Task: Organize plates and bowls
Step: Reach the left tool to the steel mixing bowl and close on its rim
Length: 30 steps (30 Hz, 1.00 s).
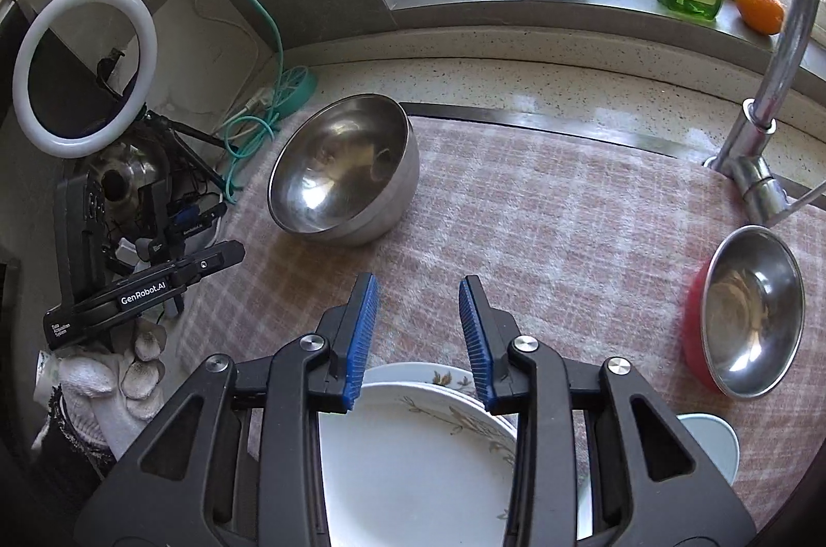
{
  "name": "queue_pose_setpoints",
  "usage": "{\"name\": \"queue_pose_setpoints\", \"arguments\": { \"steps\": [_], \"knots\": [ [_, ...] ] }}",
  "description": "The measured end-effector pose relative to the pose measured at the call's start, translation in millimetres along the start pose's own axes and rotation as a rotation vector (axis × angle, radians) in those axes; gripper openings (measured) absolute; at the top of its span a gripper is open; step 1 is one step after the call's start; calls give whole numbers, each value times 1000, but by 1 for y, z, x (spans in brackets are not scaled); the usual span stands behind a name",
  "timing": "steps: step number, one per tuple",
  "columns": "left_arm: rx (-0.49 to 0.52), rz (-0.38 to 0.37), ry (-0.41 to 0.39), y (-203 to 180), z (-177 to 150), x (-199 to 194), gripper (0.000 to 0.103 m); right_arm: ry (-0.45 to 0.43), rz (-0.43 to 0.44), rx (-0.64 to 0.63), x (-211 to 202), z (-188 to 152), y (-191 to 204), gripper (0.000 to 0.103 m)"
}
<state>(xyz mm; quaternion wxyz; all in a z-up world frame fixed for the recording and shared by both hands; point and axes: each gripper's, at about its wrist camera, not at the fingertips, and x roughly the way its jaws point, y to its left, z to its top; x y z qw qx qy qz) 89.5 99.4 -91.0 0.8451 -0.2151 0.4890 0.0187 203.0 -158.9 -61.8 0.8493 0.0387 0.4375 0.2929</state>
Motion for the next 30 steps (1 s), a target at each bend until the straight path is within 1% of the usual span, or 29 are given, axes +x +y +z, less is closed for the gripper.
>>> {"name": "queue_pose_setpoints", "arguments": {
  "steps": [4, 9, 13, 18, 24, 28, 29, 30],
  "knots": [
    [-23, -23, 9, 10, 13, 6, 21, 10, 13, 14, 16, 11, 2, 34],
    [-65, -57, 28, 21, 29, 15, 21, 26, 59, 77, 33, 25, -1, 34],
    [-71, -67, 27, 20, 40, 20, 22, 33, 88, 107, 45, 35, 0, 34],
    [-78, -77, 45, 17, 48, 31, 22, 50, 112, 130, 62, 46, 4, 34],
    [-53, -73, 61, 11, 52, 42, 22, 81, 103, 138, 83, 53, 7, 34],
    [-68, -69, 71, 14, 57, 47, 22, 99, 75, 145, 96, 55, 7, 34],
    [-68, -62, 75, 15, 57, 49, 22, 103, 69, 144, 99, 56, 6, 31],
    [-67, -57, 78, 15, 57, 51, 22, 108, 66, 144, 101, 56, 6, 26]
  ]
}}
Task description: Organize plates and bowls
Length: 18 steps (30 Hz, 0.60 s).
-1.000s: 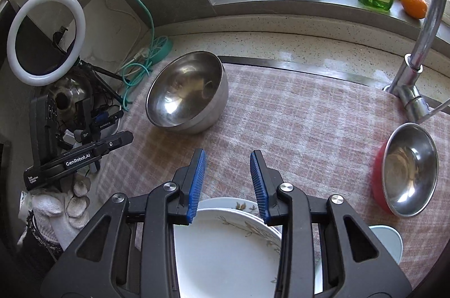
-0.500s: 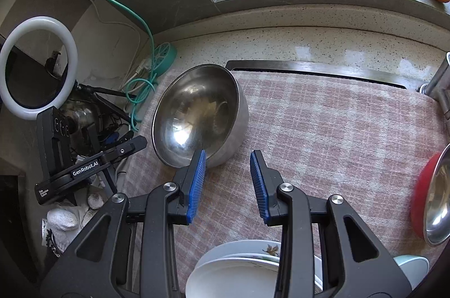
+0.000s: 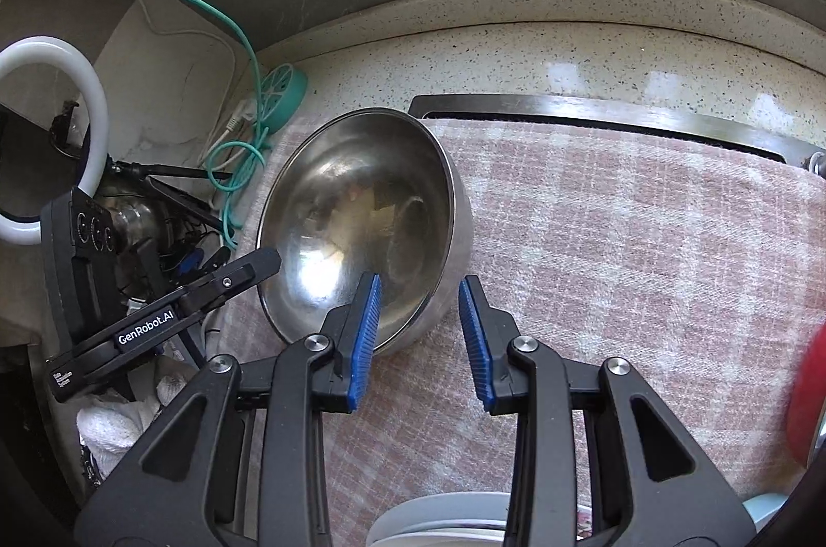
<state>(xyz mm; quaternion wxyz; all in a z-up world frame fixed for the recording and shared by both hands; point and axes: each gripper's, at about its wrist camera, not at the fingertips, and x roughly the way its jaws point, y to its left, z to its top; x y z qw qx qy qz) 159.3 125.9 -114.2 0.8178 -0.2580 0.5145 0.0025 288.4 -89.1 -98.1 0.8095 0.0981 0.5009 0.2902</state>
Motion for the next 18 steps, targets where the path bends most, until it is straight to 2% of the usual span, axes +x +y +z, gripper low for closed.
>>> {"name": "queue_pose_setpoints", "arguments": {
  "steps": [5, 13, 18],
  "knots": [
    [22, 12, 10, -1, 0, 7, 22, 18, -24, -9, 10, 2, -1, 19],
    [48, 23, 3, -7, -2, 7, 22, 24, -38, -31, 10, 0, 0, 18],
    [54, 16, 1, -8, -13, 0, 22, 32, -18, -31, 2, -8, 0, 18]
  ]
}}
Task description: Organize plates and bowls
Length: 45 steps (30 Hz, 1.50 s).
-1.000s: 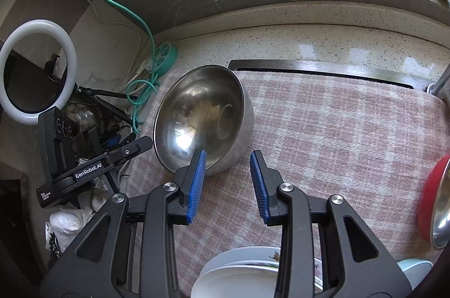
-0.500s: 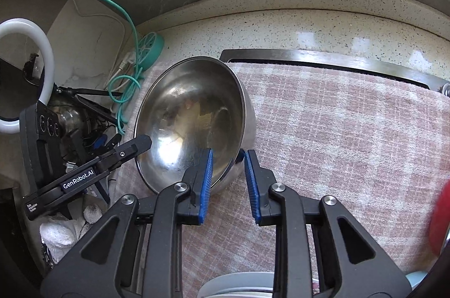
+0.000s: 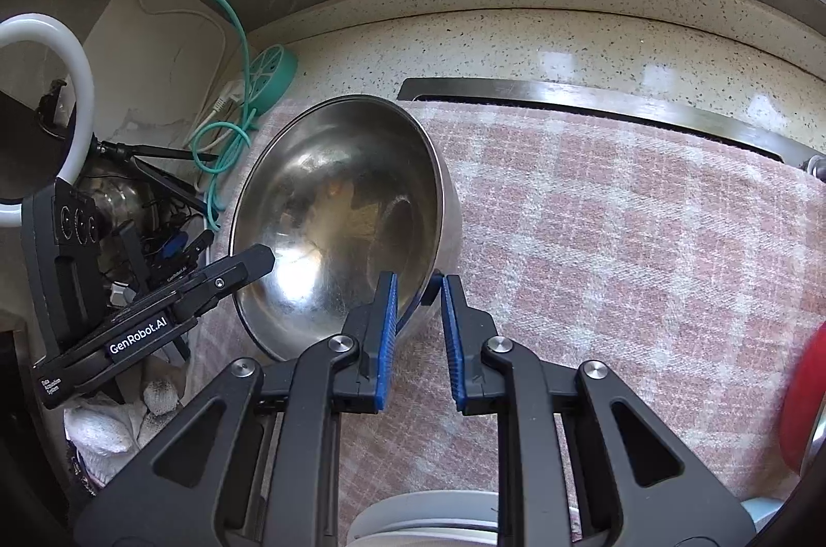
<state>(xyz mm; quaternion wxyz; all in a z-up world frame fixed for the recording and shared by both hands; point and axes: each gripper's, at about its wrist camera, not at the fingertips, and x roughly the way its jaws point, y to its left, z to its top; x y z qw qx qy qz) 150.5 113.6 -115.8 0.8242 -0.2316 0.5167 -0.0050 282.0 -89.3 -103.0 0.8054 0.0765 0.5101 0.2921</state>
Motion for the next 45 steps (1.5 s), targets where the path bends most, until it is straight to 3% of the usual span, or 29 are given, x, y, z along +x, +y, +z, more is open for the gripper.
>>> {"name": "queue_pose_setpoints", "arguments": {
  "steps": [16, 28, 45],
  "knots": [
    [-55, 40, -74, 12, -78, -61, 22, 91, 73, -141, -18, -61, 38, 18],
    [-129, 87, -91, 35, -137, -84, 22, 178, 101, -214, -2, -109, 57, 18],
    [-170, 93, -72, 48, -162, -85, 22, 196, 102, -246, 8, -125, 68, 18]
  ]
}}
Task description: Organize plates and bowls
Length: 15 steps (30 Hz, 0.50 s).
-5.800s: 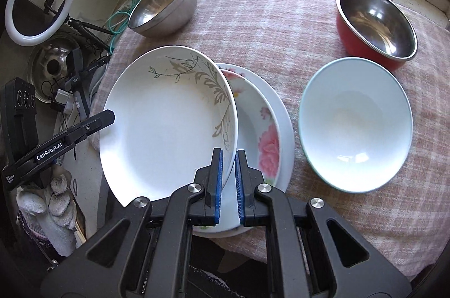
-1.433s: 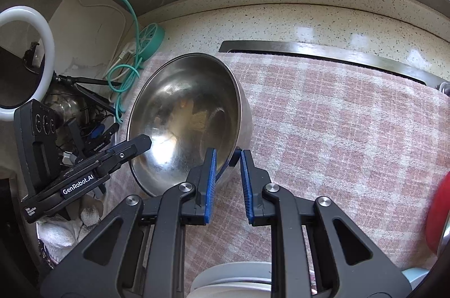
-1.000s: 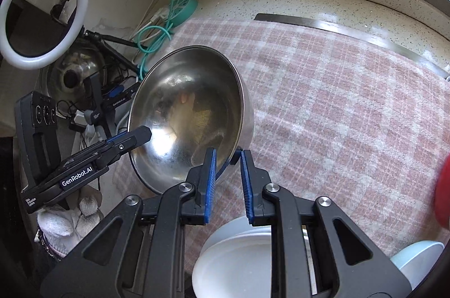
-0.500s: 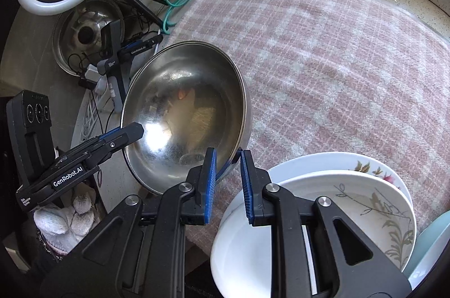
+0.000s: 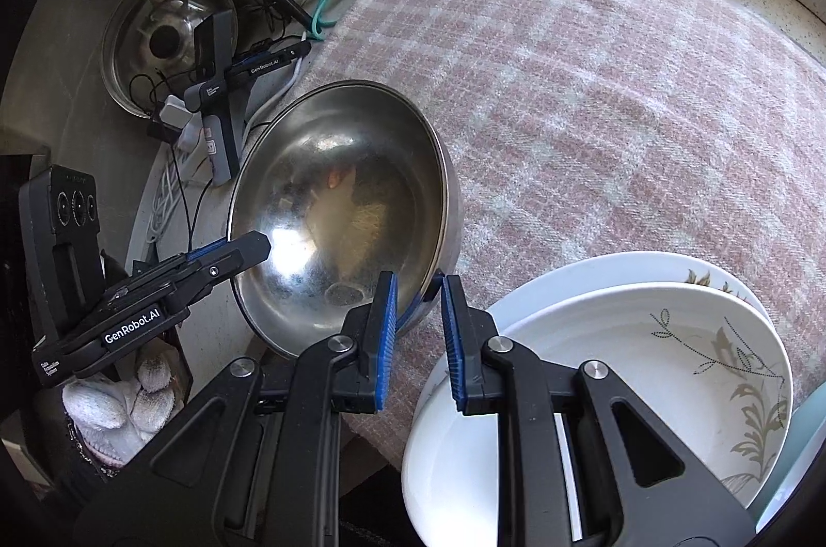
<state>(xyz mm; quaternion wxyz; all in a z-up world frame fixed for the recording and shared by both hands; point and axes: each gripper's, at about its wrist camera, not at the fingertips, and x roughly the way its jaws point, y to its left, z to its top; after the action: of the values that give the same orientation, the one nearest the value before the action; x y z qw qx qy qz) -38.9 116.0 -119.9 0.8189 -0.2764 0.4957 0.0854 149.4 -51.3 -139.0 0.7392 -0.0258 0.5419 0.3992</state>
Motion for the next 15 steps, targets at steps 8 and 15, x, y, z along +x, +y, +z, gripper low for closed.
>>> {"name": "queue_pose_setpoints", "arguments": {
  "steps": [8, 15],
  "knots": [
    [5, 4, 1, -1, -2, 0, 22, -10, -14, -25, -2, -2, 4, 20],
    [13, 18, -19, -2, -1, -7, 22, -33, -36, -51, -10, -4, 7, 20]
  ]
}}
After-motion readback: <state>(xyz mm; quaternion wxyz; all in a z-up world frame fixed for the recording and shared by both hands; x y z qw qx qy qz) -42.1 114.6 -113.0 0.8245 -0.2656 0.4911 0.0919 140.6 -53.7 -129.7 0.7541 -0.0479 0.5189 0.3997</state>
